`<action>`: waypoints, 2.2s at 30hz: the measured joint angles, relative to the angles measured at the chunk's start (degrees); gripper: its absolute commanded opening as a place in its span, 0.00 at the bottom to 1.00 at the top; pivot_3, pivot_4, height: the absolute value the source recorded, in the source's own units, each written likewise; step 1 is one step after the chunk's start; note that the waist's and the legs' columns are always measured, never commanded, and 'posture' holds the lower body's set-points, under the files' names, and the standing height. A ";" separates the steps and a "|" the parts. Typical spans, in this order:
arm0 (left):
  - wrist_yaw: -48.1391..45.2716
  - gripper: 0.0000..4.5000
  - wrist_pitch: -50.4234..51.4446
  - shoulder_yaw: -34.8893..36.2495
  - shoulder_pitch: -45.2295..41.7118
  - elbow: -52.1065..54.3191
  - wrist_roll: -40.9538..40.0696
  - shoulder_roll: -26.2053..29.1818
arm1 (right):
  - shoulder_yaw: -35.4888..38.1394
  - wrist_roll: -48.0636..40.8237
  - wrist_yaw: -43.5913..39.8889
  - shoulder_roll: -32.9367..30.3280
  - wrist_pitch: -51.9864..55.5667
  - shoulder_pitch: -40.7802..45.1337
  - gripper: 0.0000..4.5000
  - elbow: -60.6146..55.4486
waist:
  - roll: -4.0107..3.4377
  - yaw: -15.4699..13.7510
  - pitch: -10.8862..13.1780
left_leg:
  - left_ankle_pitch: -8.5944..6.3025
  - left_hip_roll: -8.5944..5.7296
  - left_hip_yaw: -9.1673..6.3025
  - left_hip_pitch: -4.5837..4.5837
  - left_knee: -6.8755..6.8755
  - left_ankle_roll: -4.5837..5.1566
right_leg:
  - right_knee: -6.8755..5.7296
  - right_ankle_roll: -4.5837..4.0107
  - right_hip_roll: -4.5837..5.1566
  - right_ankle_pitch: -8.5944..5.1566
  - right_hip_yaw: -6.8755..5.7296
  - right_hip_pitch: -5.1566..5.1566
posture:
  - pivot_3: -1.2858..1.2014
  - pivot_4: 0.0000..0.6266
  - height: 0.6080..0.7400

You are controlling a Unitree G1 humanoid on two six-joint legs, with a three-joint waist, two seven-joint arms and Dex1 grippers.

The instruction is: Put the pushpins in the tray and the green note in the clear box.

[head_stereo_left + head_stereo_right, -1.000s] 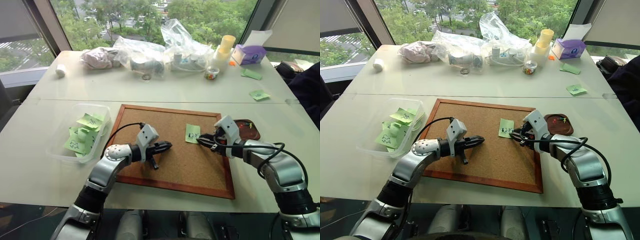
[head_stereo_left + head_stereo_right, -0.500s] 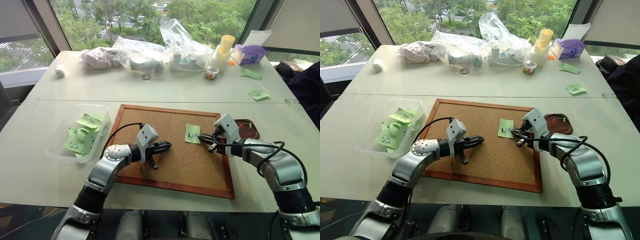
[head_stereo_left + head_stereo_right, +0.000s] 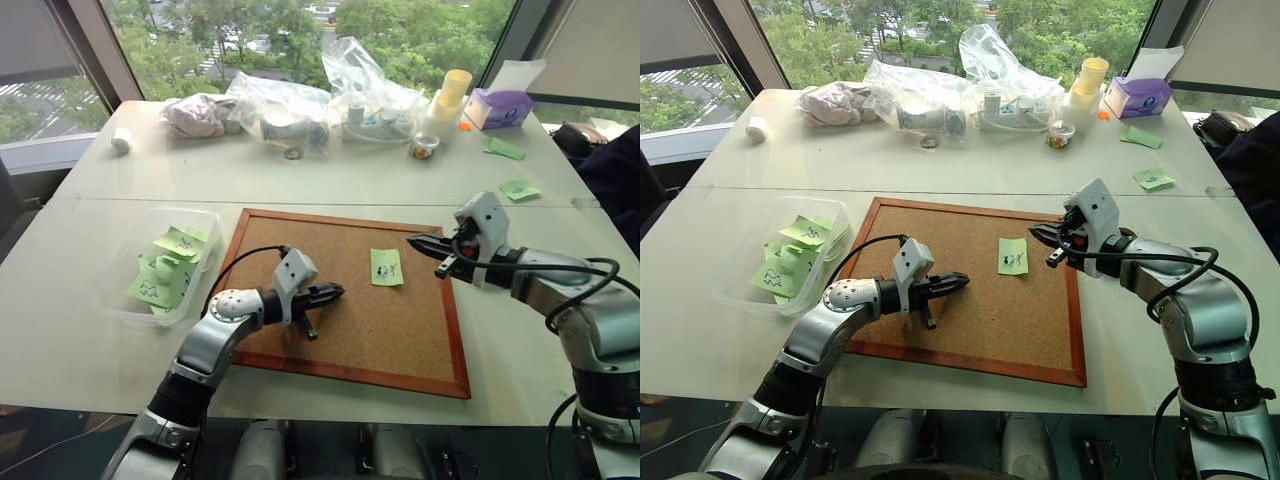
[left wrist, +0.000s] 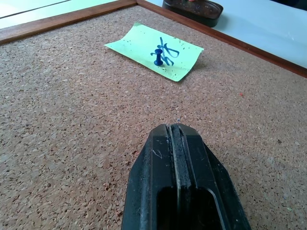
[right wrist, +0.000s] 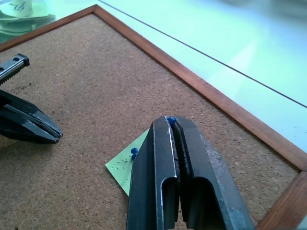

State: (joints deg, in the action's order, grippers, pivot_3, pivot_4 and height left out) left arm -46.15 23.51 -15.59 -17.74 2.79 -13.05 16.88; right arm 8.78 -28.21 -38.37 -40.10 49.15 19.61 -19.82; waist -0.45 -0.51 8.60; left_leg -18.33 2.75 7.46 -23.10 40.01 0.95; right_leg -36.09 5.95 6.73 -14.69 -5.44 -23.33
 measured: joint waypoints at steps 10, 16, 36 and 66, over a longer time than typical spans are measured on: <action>-0.20 0.00 -0.04 -0.03 0.02 0.00 0.00 0.34 | 8.19 4.92 3.53 -3.85 -4.99 -2.93 0.01 15.42 | 0.00 0.10 0.00 | 0.04 -0.05 0.08 0.03 0.00 -0.06 | 0.00 0.00 -0.02 0.00 0.00 0.01 | 0.52 0.24 1.00; -0.28 0.00 -0.09 -0.03 -0.04 -0.08 0.00 0.48 | 8.21 6.62 3.31 -3.77 -8.58 -3.58 0.01 20.25 | -0.02 0.23 -0.01 | 0.06 -0.03 0.08 0.04 0.00 -0.10 | -0.02 0.01 -0.02 0.00 0.00 0.01 | 0.52 0.24 1.00; -0.52 0.00 -0.19 -0.44 -0.26 -0.24 0.01 0.96 | 9.79 6.64 4.67 -0.42 -13.27 -9.45 0.40 25.10 | 0.08 0.26 -0.10 | 0.03 0.04 0.06 0.23 -0.04 -0.06 | 0.02 0.00 -0.01 0.00 0.01 0.23 | 0.52 0.24 1.00; -1.06 0.00 -0.46 -0.47 -0.94 -1.39 0.02 0.44 | -7.97 -1.79 -1.10 1.31 -1.87 -0.94 0.63 0.37 | 0.04 -0.06 -0.12 | -0.19 0.04 0.04 0.17 -0.02 0.32 | 0.01 -0.01 0.09 -0.01 0.01 0.14 | 0.52 0.24 1.00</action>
State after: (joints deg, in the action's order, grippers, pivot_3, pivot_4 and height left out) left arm -47.20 23.05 -16.06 -18.68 1.41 -13.02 17.32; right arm 0.81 -30.01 -39.47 -38.78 47.28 18.67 -19.45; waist -0.41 -0.57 8.48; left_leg -18.52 2.79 7.50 -22.93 39.99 1.28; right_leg -36.07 5.93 6.82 -14.70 -5.44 -23.19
